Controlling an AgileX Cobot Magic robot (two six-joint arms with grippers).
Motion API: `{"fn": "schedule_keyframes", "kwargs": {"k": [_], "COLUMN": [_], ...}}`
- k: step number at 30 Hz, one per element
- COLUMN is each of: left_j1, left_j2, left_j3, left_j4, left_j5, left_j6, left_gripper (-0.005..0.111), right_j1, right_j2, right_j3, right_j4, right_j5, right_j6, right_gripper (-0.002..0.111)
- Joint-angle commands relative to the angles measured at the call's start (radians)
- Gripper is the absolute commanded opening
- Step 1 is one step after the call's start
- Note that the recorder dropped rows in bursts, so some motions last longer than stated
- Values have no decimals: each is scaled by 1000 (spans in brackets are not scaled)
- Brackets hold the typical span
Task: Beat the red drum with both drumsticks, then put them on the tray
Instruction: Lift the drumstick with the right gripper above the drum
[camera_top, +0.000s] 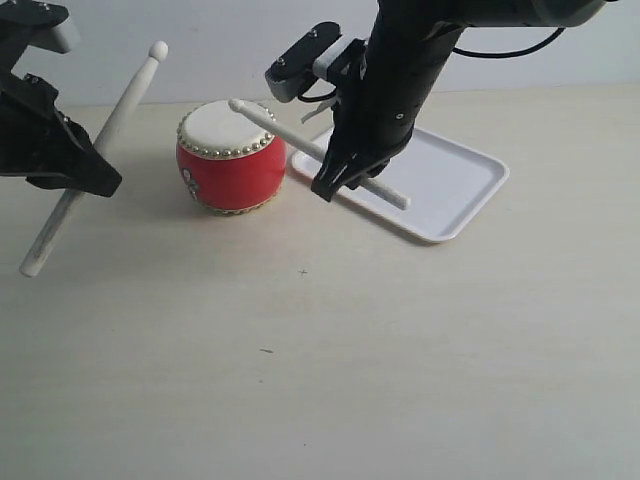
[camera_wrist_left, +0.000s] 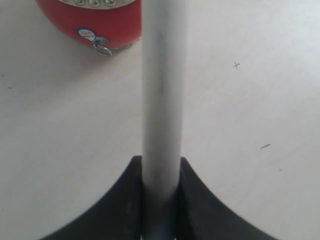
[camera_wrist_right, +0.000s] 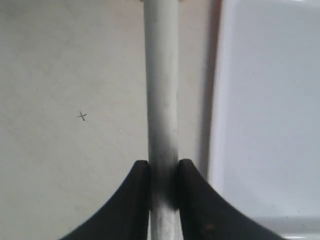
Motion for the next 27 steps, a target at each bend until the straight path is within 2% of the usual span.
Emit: {"fn": "schedule_keyframes", "kwargs": {"k": [1,11,16,18,20,22,24,27], "left_j1": [-4,-4,-4,-4,-4,-8,-18,-47], "left_j2": [6,6,21,53,112,198,260,333], "left_j3": [-8,15,12,-48,-177,-320,-366,-368], "left_j4": [-12,9,101,138,163,166,150,158], "left_j5": [-26,-17,-26,-18,51,173,199,199], "left_j6": [-13,-13,-116,-153,-207,-241,-241,-241], "left_gripper": [0,0,0,0,0,0,0,0], "right_j1": [0,0,0,0,0,0,0,0], "right_j2": [-10,-10,-10,-14,-17,-17,-17,-17], "right_j3": [-6,-6,-6,-6,-29,-91,-135,-157], "right_j4": [-13,-13,-26,-45,-62,-69,-71,-78], "right_j5": [-14,-48,-51,-88,-118,-59,-13,35], "right_j6": [15,15,34,34,42,42,42,48], "right_gripper": [0,0,0,0,0,0,0,0]}}
